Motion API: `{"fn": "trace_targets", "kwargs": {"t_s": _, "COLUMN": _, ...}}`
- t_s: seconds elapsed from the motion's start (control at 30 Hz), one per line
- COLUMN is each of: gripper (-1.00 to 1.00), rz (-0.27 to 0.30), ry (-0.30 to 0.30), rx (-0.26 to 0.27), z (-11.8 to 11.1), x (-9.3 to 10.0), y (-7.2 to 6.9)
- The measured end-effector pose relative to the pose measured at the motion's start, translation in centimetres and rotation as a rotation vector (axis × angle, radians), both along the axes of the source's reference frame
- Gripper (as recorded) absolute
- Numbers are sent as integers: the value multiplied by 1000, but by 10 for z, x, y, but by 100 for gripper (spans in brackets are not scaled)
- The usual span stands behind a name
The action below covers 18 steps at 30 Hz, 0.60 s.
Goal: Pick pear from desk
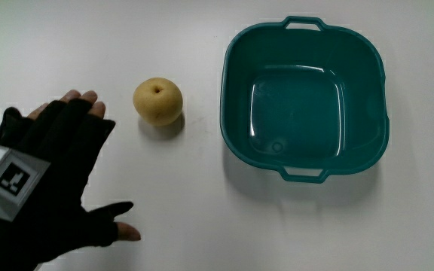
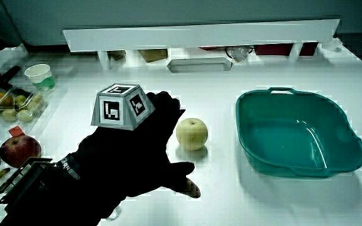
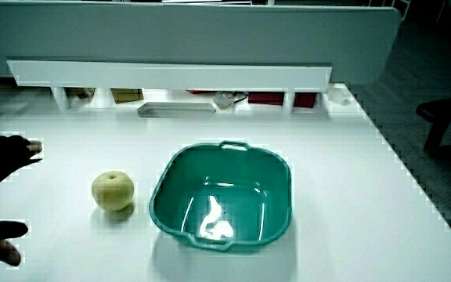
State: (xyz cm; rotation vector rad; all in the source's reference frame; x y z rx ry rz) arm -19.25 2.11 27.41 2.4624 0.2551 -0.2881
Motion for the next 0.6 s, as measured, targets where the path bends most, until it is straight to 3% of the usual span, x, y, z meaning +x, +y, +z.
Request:
{"fn": "trace_targets", "kwargs": {"t_s": 0.03, "gripper": 0, "rz": 24, "ry": -30, "rx": 9, "z": -6, "x": 5, "y": -4}}
{"fn": "trace_targets", "kwargs": {"t_s": 0.07, "gripper": 0, "rz": 19, "ry": -26, "rx": 3, "z": -4, "x": 5, "y": -7}}
{"fn": "trace_targets", "kwargs": {"t_s": 0.1, "gripper": 0, "rz": 46, "ry": -6, "rx": 63, "z": -2, "x": 4, "y": -9}}
{"fn": "trace_targets", "kwargs": {"t_s": 0.13, "gripper": 0, "rz": 33, "ry": 10, "rx": 60, "z": 1, "x": 3, "y": -13}}
{"fn": "trace_targets", "kwargs": {"t_s": 0.17, "gripper": 0, "rz": 1, "ry": -1, "rx": -7, "z": 3, "x": 3, "y": -16}}
{"fn": "trace_targets", "kwargs": {"t_s": 0.2, "gripper": 0, "rz": -25, "ry": -9, "rx": -41, "z": 4, "x": 3, "y": -18}}
{"fn": "trace_targets", "kwargs": {"t_s": 0.23, "gripper": 0, "rz": -14, "ry": -5, "rx": -31, "z": 5, "x": 4, "y": -22}}
{"fn": "trace_targets", "kwargs": {"t_s": 0.27, "gripper": 0, "rz": -60, "ry": 42, "rx": -56, "z": 15, "x": 1, "y": -24}}
{"fn": "trace_targets", "kwargs": {"t_s": 0.3, "gripper": 0, "rz": -40, "ry": 14, "rx": -55, "z": 13, "x": 5, "y": -27}}
{"fn": "trace_targets", "kwargs": {"t_s": 0.33, "gripper": 0, "rz": 82, "ry": -12, "rx": 30, "z": 16, "x": 4, "y": -31}}
{"fn": "trace_targets", "kwargs": {"t_s": 0.37, "gripper": 0, "rz": -30, "ry": -3, "rx": -70, "z": 13, "x": 9, "y": -33}}
{"fn": "trace_targets", "kwargs": {"t_s": 0.4, "gripper": 0, "rz": -53, "ry": 28, "rx": -81, "z": 19, "x": 8, "y": -36}}
{"fn": "trace_targets", "kwargs": {"t_s": 0.43, "gripper": 0, "rz": -27, "ry": 17, "rx": -72, "z": 18, "x": 12, "y": -40}}
{"fn": "trace_targets", "kwargs": {"t_s": 0.47, "gripper": 0, "rz": -53, "ry": 10, "rx": -112, "z": 21, "x": 12, "y": -43}}
{"fn": "trace_targets", "kwargs": {"t_s": 0.57, "gripper": 0, "rz": -75, "ry": 28, "rx": -141, "z": 33, "x": 15, "y": -53}}
{"fn": "trace_targets", "kwargs": {"t_s": 0.6, "gripper": 0, "rz": -50, "ry": 17, "rx": -133, "z": 32, "x": 18, "y": -56}}
